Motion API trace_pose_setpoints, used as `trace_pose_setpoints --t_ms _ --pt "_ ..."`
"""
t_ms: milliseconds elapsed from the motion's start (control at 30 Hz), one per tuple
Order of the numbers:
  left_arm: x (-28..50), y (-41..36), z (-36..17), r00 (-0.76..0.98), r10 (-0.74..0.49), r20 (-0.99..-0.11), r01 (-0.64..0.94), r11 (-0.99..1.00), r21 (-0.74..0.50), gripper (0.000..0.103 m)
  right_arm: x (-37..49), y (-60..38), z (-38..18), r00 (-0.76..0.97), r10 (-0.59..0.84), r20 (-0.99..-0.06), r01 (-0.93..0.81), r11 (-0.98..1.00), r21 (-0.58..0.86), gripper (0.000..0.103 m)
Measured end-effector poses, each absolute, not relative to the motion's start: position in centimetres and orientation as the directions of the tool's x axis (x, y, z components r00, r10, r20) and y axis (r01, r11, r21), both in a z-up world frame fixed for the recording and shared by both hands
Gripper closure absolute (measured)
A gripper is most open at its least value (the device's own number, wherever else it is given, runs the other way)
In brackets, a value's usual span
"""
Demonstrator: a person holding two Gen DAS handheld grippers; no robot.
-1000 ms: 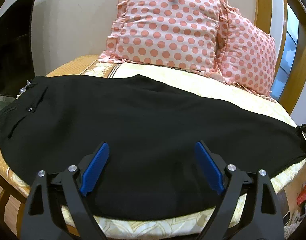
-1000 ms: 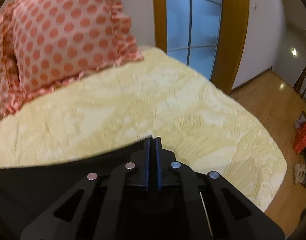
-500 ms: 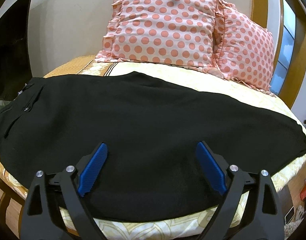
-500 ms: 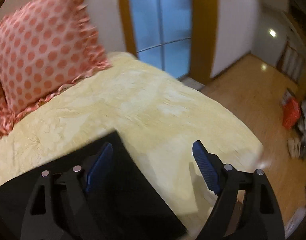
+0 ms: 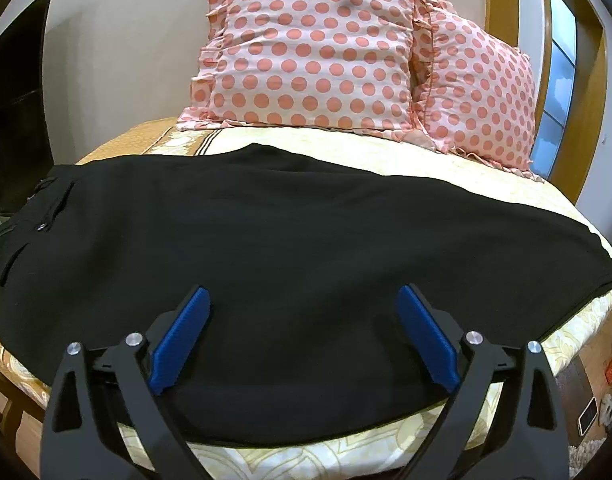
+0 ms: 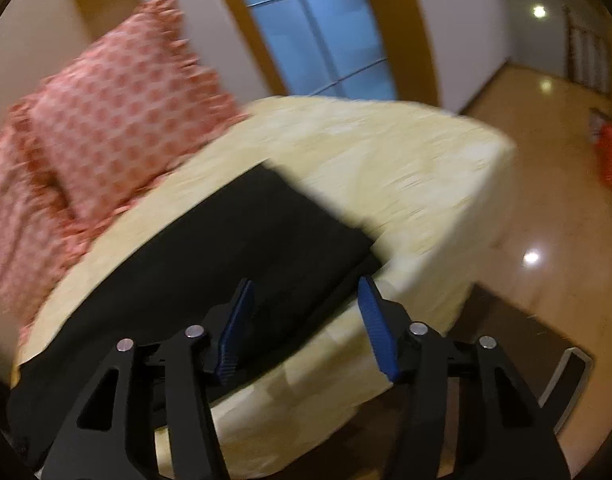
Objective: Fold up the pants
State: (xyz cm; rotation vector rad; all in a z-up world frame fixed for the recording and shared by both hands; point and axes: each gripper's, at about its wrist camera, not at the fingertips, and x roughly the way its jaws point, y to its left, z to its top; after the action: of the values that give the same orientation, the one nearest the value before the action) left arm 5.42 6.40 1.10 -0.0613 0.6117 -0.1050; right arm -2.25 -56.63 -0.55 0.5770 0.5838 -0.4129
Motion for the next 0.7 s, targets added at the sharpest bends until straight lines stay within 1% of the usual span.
trace_pose_setpoints --t_ms 67,133,167,233,300,367,400,433,500,567,633,700 --pt "5.5 6.3 1.1 0.813 -0.119 -0.570 0.083 0.993 -0.088 0.007 -1.8 -55.7 -0.7 0.789 -0.145 -0.597 0.463 0.780 0.421 0.052" --pt "5.5 6.3 1.2 0.813 -0.121 -0.570 0.083 0.992 -0.092 0.007 -1.4 -55.6 -0.8 0.789 -0.176 -0.588 0.484 0.767 0.421 0.060" --pt "5.4 6.3 1.2 0.813 -0.121 -0.569 0.083 0.992 -0.093 0.007 -1.3 -56.1 -1.0 0.794 -0.180 -0.580 0.494 0.748 0.444 0.063" --pt "5.2 6.4 1.3 0.820 -0.117 -0.560 0.075 0.992 -0.098 0.007 -1.7 -57.6 -1.6 0.821 -0.167 -0.547 0.498 0.678 0.540 0.069" --pt "4.8 6.8 1.6 0.830 -0.111 -0.546 0.064 0.992 -0.105 0.007 -1.9 -58.4 -1.9 0.831 -0.158 -0.534 0.498 0.639 0.586 0.072" --pt "4.6 7.3 1.8 0.839 -0.105 -0.534 0.053 0.992 -0.112 0.007 -1.9 -58.7 -2.1 0.832 -0.161 -0.531 0.502 0.626 0.597 0.081" --pt "4.5 7.5 1.8 0.841 -0.103 -0.531 0.048 0.992 -0.116 0.007 -1.8 -58.9 -2.3 0.831 -0.162 -0.532 0.506 0.620 0.600 0.088" --pt "4.6 7.7 1.8 0.840 -0.098 -0.533 0.040 0.992 -0.119 0.007 -1.7 -59.1 -2.5 0.834 -0.156 -0.529 0.502 0.611 0.612 0.092" --pt "4.6 8.1 1.6 0.836 -0.097 -0.540 0.033 0.992 -0.125 0.007 -1.6 -59.0 -2.5 0.843 -0.148 -0.517 0.491 0.605 0.627 0.096" --pt "4.8 8.1 1.2 0.828 -0.095 -0.552 0.035 0.992 -0.119 0.007 -1.8 -58.5 -1.9 0.846 -0.166 -0.507 0.487 0.628 0.607 0.096" --pt "4.9 7.8 0.9 0.823 -0.081 -0.562 0.040 0.996 -0.086 0.007 -1.6 -57.8 -0.5 0.863 -0.167 -0.477 0.456 0.667 0.590 0.097" --pt "4.9 7.6 0.7 0.821 -0.068 -0.566 0.042 0.997 -0.059 0.007 -1.0 -56.4 1.6 0.895 -0.135 -0.425 0.384 0.718 0.580 0.097"
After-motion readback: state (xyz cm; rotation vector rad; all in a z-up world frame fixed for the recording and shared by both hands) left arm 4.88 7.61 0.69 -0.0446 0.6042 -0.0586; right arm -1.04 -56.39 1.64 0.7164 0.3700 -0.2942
